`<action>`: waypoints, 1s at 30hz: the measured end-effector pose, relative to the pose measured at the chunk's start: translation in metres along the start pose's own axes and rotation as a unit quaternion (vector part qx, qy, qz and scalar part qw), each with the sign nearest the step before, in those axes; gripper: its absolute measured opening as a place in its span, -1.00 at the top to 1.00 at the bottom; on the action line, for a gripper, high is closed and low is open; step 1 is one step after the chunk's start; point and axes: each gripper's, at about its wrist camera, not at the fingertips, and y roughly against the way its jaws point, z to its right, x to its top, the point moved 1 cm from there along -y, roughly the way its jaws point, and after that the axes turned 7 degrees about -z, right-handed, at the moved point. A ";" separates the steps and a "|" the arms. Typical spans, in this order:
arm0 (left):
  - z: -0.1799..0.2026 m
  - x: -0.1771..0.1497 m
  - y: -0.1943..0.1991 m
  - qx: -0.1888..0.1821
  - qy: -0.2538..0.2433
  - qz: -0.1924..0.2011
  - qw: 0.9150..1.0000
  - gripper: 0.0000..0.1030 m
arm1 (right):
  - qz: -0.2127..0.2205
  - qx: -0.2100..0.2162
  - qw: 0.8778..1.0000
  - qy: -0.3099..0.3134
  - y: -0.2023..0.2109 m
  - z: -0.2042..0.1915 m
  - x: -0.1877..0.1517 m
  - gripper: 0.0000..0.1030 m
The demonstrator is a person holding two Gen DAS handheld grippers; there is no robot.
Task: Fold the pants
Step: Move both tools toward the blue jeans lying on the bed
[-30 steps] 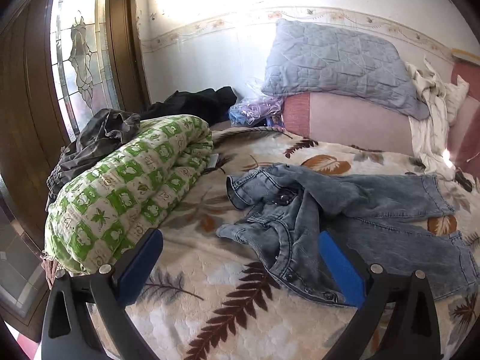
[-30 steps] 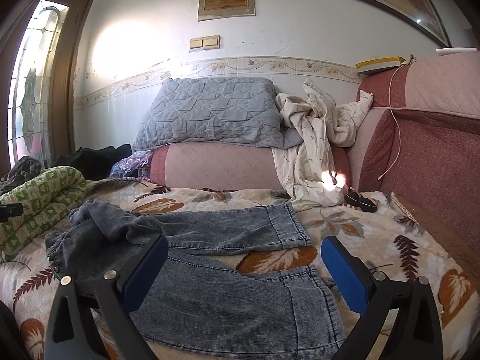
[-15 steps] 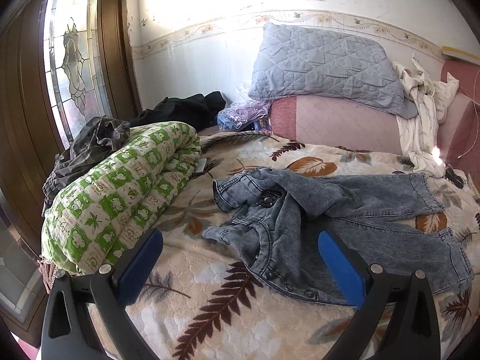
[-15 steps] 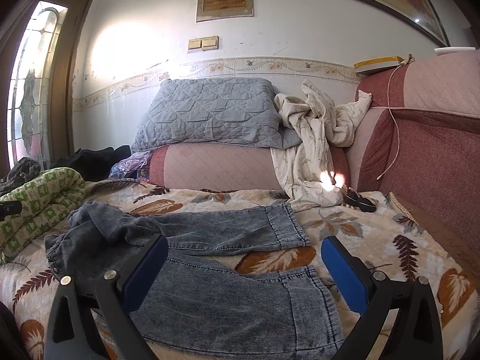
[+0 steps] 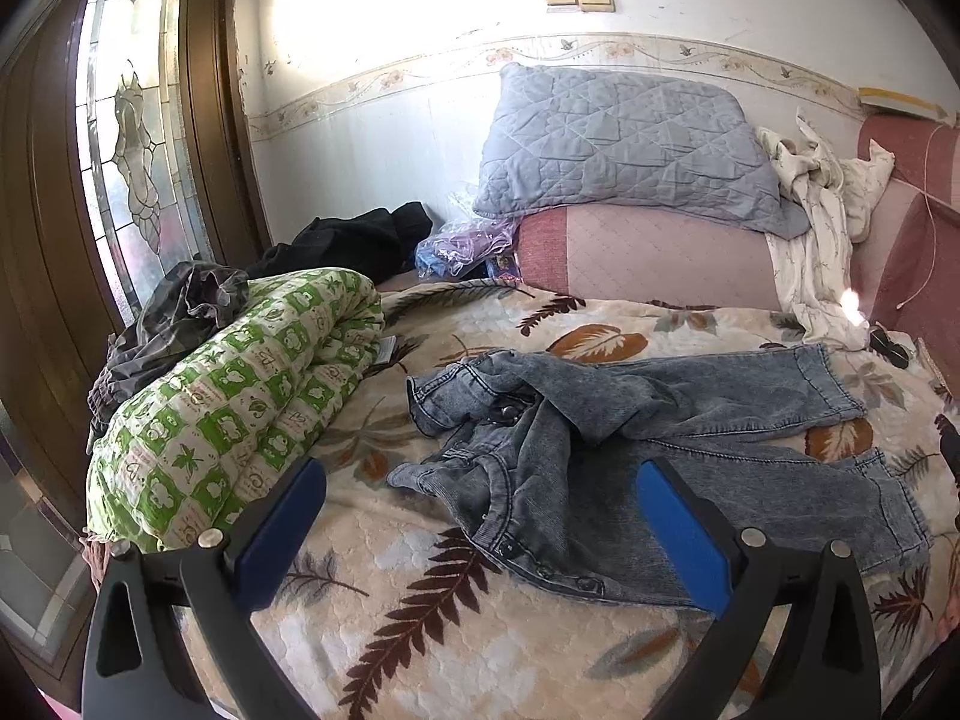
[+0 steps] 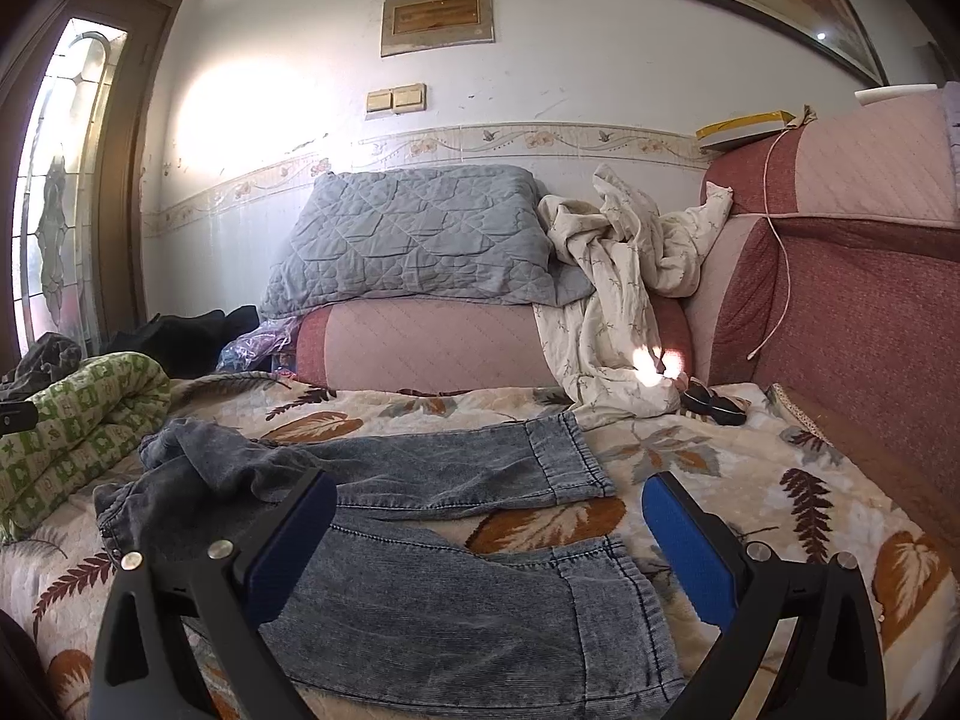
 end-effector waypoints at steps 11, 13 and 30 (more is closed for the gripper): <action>0.004 -0.005 -0.007 -0.008 -0.008 -0.010 1.000 -1.00 | -0.005 -0.002 1.000 0.003 0.000 0.001 -0.001 -1.00; 0.005 -0.007 -0.009 -0.009 -0.010 -0.013 1.000 -1.00 | -0.007 -0.002 1.000 0.005 -0.001 -0.001 -0.001 -1.00; -0.019 -0.011 -0.031 0.007 0.010 -0.033 0.999 -1.00 | -0.017 -0.006 1.000 0.018 -0.008 -0.007 -0.003 -1.00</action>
